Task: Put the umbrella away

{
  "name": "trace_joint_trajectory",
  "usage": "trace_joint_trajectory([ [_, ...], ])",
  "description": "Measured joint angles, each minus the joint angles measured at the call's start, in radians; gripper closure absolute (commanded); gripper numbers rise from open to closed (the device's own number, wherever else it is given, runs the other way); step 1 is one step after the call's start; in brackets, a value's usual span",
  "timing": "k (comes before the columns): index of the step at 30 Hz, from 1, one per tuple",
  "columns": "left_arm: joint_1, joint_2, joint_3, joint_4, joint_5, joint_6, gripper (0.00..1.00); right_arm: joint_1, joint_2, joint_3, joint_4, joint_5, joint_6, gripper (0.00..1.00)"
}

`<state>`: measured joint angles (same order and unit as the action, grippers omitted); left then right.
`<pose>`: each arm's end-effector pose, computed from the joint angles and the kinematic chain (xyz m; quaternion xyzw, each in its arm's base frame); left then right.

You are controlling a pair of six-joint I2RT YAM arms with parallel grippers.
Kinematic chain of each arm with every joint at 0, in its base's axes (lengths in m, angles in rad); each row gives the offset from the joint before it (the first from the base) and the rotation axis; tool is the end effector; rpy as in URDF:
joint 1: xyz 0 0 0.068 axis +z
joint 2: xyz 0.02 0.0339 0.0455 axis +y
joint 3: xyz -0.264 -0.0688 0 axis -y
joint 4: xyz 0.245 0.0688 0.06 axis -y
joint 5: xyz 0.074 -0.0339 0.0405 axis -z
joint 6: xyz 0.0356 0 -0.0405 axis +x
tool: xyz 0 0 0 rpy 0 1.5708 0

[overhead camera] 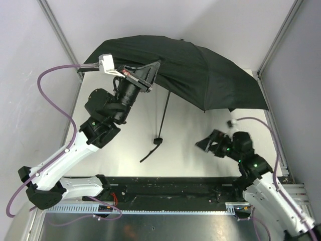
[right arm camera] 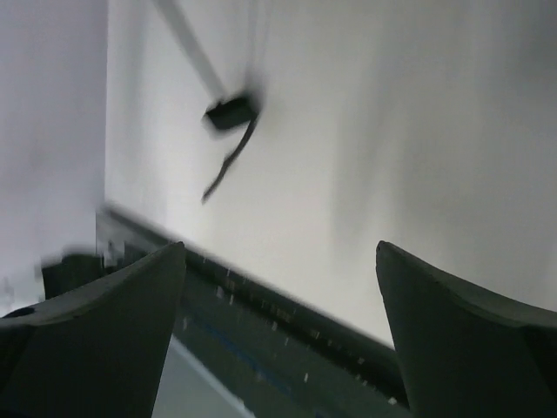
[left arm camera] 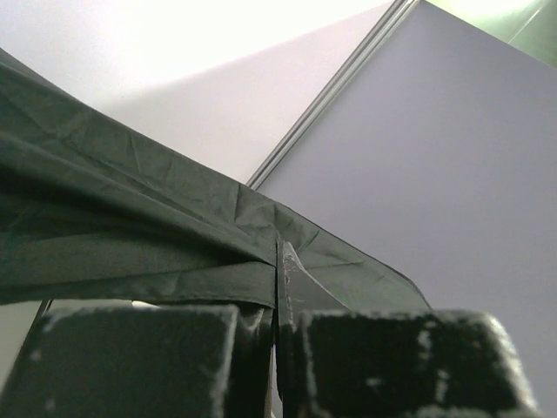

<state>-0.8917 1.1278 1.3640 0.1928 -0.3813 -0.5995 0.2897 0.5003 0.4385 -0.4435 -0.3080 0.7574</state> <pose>0.1537 -0.1694 0.5122 -0.0805 0.5482 -0.4853 0.6764 0.1225 0.0478 0.2326 0.1215 0.8461 0.3654 0.3686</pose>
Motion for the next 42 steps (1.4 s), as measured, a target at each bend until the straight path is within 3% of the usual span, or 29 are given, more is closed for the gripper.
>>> trace_joint_trajectory([
  [3, -0.009, 0.007, 0.005, 0.000, 0.001, 0.000, 1.00, 0.312, 0.099, 0.015, 0.081, 0.116, -0.004, 0.03],
  [6, -0.016, 0.006, 0.005, 0.000, 0.002, 0.000, 1.00, 0.575, 0.322, 0.086, 0.193, 0.300, -0.032, 0.04],
  [9, -0.023, -0.004, -0.005, 0.002, 0.002, -0.002, 1.00, 0.662, 0.579, 0.201, 0.322, 0.456, -0.054, 0.06],
  [15, -0.026, -0.056, -0.069, 0.001, 0.000, -0.003, 1.00, 0.672, 0.963, 0.459, 0.563, 0.679, -0.096, 0.11],
  [20, -0.026, -0.087, -0.116, 0.003, 0.000, -0.008, 1.00, 0.628, 1.113, 0.607, 0.663, 0.770, -0.092, 0.37],
  [22, -0.026, -0.092, -0.129, 0.003, 0.000, -0.015, 1.00, 0.589, 1.165, 0.645, 0.701, 0.788, -0.073, 0.52],
  [25, -0.026, -0.100, -0.147, 0.004, 0.001, -0.023, 0.98, 0.532, 1.233, 0.661, 0.756, 0.795, -0.052, 0.82],
  [27, -0.026, -0.107, -0.158, 0.003, 0.009, -0.023, 0.87, 0.504, 1.265, 0.665, 0.792, 0.772, -0.049, 0.95],
  [28, -0.027, -0.110, -0.163, 0.001, 0.016, -0.022, 0.75, 0.490, 1.274, 0.672, 0.808, 0.747, -0.064, 0.97],
  [31, -0.027, -0.132, -0.186, -0.013, 0.031, 0.000, 0.32, 0.475, 1.280, 0.690, 0.826, 0.638, -0.106, 1.00],
  [34, -0.027, -0.195, -0.232, -0.047, 0.049, 0.032, 0.08, 0.427, 1.280, 0.703, 0.853, 0.488, -0.097, 1.00],
  [38, -0.027, -0.375, -0.344, -0.121, 0.080, 0.069, 0.01, 0.354, 1.279, 0.703, 0.913, 0.264, -0.055, 1.00],
  [42, -0.027, -0.606, -0.477, -0.189, 0.107, 0.066, 0.05, 0.303, 1.280, 0.703, 1.010, 0.046, 0.029, 1.00],
])
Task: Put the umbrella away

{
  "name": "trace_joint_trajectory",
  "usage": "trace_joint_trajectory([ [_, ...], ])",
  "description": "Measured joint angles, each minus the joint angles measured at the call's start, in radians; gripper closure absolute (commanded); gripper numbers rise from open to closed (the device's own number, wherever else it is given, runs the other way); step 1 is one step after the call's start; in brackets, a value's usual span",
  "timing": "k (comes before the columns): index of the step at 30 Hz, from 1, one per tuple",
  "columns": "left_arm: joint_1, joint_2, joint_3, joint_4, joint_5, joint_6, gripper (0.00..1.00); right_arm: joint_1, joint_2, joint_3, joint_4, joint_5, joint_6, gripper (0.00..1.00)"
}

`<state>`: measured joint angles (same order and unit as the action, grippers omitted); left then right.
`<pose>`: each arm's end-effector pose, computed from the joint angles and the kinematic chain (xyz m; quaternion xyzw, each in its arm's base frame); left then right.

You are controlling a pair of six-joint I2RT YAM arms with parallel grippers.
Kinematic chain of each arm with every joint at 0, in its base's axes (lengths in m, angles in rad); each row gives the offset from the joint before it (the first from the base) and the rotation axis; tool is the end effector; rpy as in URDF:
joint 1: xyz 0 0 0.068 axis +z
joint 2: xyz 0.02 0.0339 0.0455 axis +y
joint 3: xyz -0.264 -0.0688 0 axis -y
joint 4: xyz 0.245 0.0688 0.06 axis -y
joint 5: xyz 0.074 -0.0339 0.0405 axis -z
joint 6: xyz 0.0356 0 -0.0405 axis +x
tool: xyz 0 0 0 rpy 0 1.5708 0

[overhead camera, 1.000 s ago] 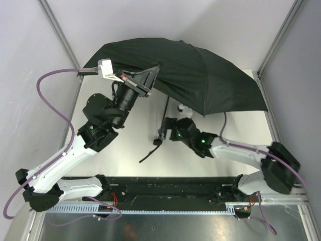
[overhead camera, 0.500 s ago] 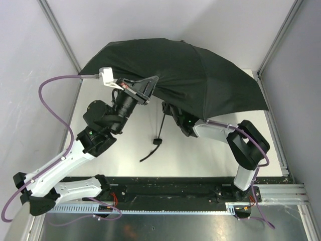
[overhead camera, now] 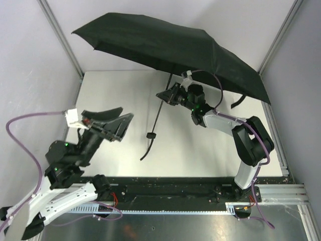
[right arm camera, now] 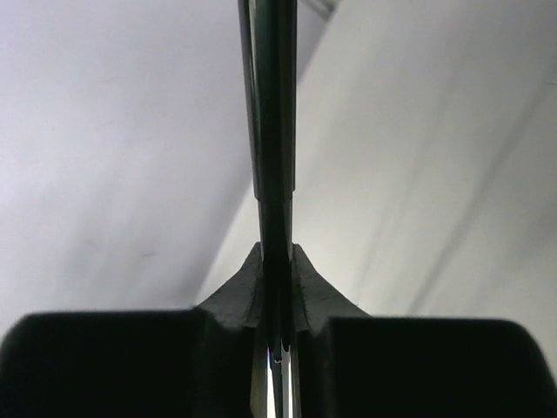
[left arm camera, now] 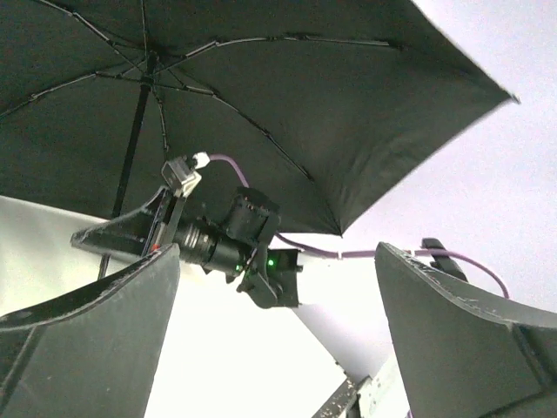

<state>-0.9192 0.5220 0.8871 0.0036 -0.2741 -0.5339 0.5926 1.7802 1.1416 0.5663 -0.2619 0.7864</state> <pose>0.0681 -0.0733 0.4277 -0.0033 0.5714 -0.4850 0.6620 0.3395 0.2397 0.2660 -0.0183 0.7311 0.5033 0.4602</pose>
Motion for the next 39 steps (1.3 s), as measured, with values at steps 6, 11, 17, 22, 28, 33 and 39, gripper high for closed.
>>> trace_joint_trajectory([
  [6, 0.000, -0.139, -0.164, -0.037, 0.025, -0.053, 0.01, -0.037, 0.007, 0.000, 0.159, -0.225, 0.181, 1.00],
  [11, 0.040, 0.076, -0.203, -0.094, 0.074, -0.126, 0.01, -0.046, 0.011, -0.008, 0.251, -0.316, 0.283, 1.00],
  [17, 0.326, 0.344, -0.255, 0.029, 0.437, -0.252, 0.01, -0.056, 0.009, -0.040, 0.301, -0.360, 0.304, 1.00],
  [22, 0.375, 0.458, -0.283, 0.198, 0.704, -0.299, 0.07, -0.056, 0.009, -0.044, 0.321, -0.379, 0.323, 1.00],
  [28, 0.378, 0.548, -0.283, 0.325, 0.819, -0.314, 0.50, -0.055, -0.010, -0.048, 0.321, -0.388, 0.355, 1.00],
  [33, 0.379, 0.600, -0.283, 0.330, 0.809, -0.294, 0.97, -0.051, -0.050, -0.048, 0.249, -0.374, 0.346, 0.96],
  [39, 0.203, 0.568, -0.179, 0.127, 0.465, -0.157, 1.00, -0.033, -0.162, -0.050, 0.007, -0.245, 0.275, 0.59],
])
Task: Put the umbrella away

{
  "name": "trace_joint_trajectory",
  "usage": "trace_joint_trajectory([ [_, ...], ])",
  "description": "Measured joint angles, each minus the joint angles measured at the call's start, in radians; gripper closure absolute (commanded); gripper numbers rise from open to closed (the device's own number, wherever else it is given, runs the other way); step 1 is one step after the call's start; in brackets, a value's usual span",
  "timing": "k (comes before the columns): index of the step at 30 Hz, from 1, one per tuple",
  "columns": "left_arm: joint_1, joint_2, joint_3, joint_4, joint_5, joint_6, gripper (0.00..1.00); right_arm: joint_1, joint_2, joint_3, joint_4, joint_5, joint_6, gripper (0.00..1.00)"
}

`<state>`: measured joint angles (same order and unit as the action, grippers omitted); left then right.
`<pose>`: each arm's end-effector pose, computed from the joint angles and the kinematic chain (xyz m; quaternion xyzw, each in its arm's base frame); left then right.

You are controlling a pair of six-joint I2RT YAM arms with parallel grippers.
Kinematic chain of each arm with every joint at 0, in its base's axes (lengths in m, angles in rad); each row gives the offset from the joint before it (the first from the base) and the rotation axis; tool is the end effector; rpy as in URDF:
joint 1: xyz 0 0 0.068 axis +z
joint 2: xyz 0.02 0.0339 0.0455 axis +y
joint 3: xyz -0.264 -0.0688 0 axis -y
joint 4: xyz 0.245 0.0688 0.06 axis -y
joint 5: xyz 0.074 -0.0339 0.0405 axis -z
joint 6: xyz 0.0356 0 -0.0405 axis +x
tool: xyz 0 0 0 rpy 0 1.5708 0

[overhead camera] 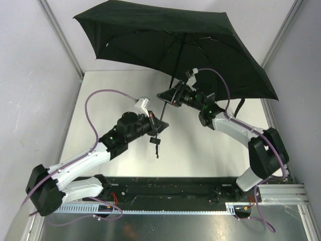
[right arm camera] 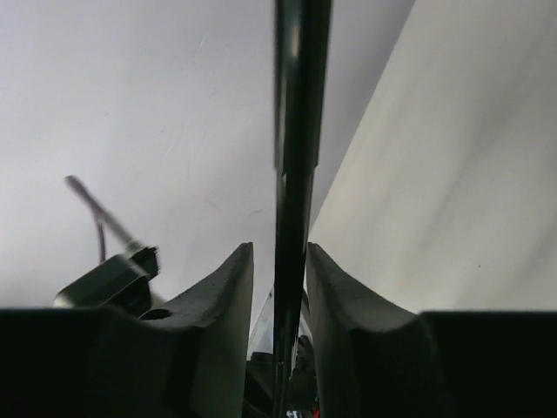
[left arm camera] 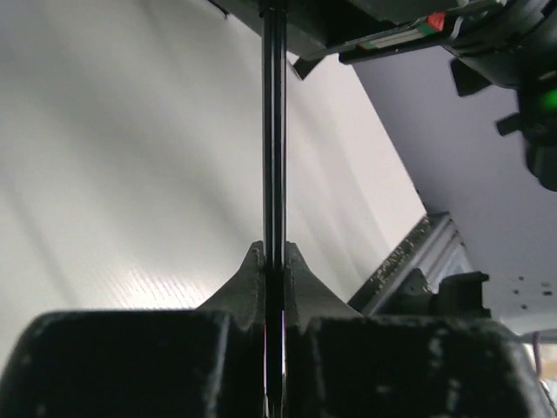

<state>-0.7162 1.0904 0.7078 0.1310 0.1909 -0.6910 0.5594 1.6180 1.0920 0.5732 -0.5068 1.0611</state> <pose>0.1866 -0.1713 0.2847 0.0683 0.7858 -0.4521 0.4164 0.3125 0.2160 0.3110 -0.0099 0.6923 0.6268 0.3575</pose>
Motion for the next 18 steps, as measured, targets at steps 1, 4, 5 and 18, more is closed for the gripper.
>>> trace_joint_trajectory([
  [1, -0.043, -0.012, 0.020, -0.032, -0.079, 0.016, 1.00, 0.008, -0.027, 0.001, -0.050, 0.027, -0.018, 0.55],
  [4, -0.126, -0.066, 0.039, -0.108, -0.270, 0.041, 1.00, 0.031, -0.089, 0.033, -0.212, 0.126, -0.079, 0.47],
  [5, -0.144, -0.086, 0.039, -0.133, -0.322, 0.047, 1.00, 0.036, -0.098, 0.061, -0.272, 0.163, -0.105, 0.46],
  [18, -0.294, -0.131, 0.059, -0.269, -0.617, 0.098, 1.00, 0.078, 0.046, 0.529, -0.723, 0.481, -0.315, 0.67],
])
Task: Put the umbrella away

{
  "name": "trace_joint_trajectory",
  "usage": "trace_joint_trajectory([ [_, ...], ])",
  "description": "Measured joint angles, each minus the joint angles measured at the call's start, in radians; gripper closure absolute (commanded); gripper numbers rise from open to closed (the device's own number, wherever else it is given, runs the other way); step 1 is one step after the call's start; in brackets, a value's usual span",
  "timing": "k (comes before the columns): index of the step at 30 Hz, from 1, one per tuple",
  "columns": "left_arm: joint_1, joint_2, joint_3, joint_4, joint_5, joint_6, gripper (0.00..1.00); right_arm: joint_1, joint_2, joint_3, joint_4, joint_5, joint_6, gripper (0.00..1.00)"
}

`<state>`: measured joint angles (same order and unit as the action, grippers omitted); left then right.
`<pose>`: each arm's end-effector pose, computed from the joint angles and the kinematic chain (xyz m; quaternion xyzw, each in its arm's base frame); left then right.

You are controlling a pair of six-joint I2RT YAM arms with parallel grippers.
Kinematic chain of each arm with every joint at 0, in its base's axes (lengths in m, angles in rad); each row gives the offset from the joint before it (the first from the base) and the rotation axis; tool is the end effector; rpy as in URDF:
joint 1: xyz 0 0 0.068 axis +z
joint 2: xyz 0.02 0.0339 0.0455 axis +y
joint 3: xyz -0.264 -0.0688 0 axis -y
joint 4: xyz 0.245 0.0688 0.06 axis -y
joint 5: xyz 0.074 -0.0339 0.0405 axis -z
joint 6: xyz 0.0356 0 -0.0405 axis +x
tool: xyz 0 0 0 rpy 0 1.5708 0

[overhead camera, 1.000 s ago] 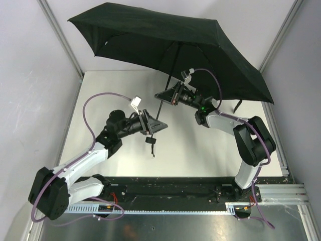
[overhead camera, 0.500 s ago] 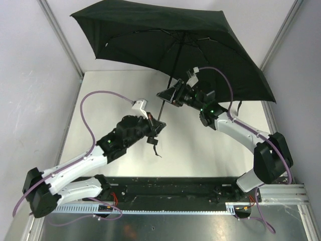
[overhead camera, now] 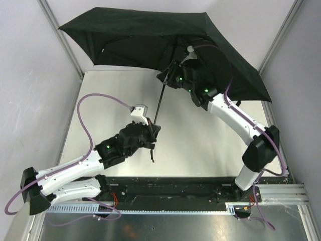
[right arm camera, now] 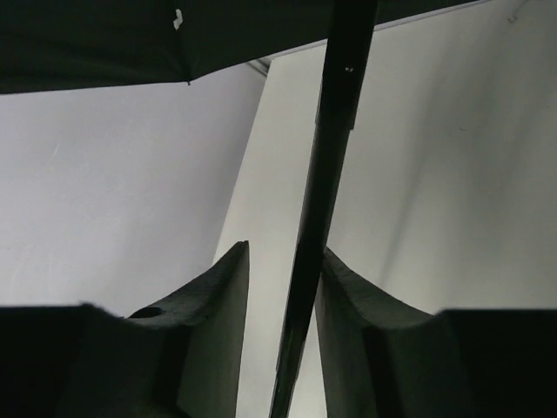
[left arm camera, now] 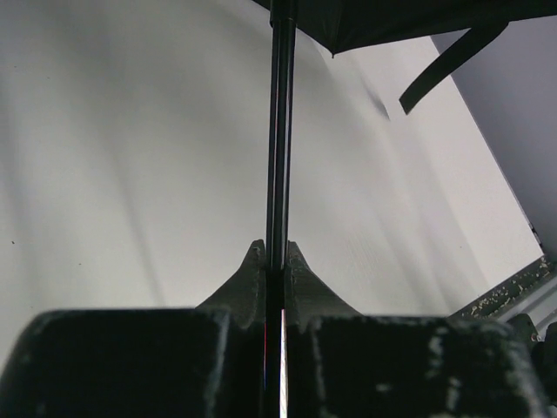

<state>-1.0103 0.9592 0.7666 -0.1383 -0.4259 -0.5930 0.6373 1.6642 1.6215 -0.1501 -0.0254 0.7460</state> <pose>0.1300 -0.1794 0.3071 0.0447 0.8037 -0.2884 0.5186 0.3206 0.2385 0.4048 0.0339 0.7711 0.4130 0.4834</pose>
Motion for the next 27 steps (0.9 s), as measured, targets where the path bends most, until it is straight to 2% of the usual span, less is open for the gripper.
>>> trace_joint_trajectory([
  [3, -0.001, -0.005, 0.000, -0.003, -0.013, 0.000, 1.00, 0.016, 0.063, 0.060, -0.037, 0.040, -0.018, 0.90],
  [5, -0.001, -0.011, 0.000, -0.016, -0.015, -0.001, 0.99, 0.021, 0.084, 0.074, -0.047, 0.045, 0.014, 0.97],
  [6, -0.001, -0.012, 0.000, -0.022, -0.012, -0.001, 0.91, 0.023, 0.087, 0.076, -0.043, 0.040, 0.028, 0.99],
  [7, -0.002, -0.012, 0.000, -0.029, -0.007, -0.004, 0.78, 0.027, 0.088, 0.076, -0.036, 0.030, 0.040, 0.99],
  [9, -0.006, -0.026, 0.000, -0.042, 0.003, -0.008, 0.40, 0.025, 0.085, 0.057, 0.000, -0.003, 0.047, 1.00],
  [10, -0.005, -0.041, 0.000, -0.045, 0.018, -0.008, 0.25, 0.015, 0.080, 0.027, 0.042, -0.021, 0.040, 1.00],
  [11, -0.001, -0.061, 0.000, -0.045, 0.039, -0.013, 0.14, -0.002, 0.076, -0.014, 0.091, -0.056, 0.040, 1.00],
  [13, 0.031, -0.113, 0.000, -0.032, 0.107, -0.035, 0.04, -0.046, 0.061, -0.117, 0.210, -0.148, 0.058, 1.00],
  [18, 0.198, -0.166, -0.002, 0.064, 0.305, -0.092, 0.01, -0.150, 0.043, -0.280, 0.535, -0.393, 0.220, 1.00],
  [22, 0.290, -0.109, -0.002, 0.170, 0.485, -0.157, 0.01, -0.146, 0.011, -0.316, 0.732, -0.516, 0.410, 1.00],
  [25, 0.307, -0.029, -0.006, 0.270, 0.629, -0.209, 0.07, -0.128, -0.022, -0.328, 0.854, -0.600, 0.527, 1.00],
  [27, 0.308, 0.008, -0.006, 0.324, 0.707, -0.239, 0.20, -0.119, -0.042, -0.335, 0.927, -0.641, 0.580, 1.00],
])
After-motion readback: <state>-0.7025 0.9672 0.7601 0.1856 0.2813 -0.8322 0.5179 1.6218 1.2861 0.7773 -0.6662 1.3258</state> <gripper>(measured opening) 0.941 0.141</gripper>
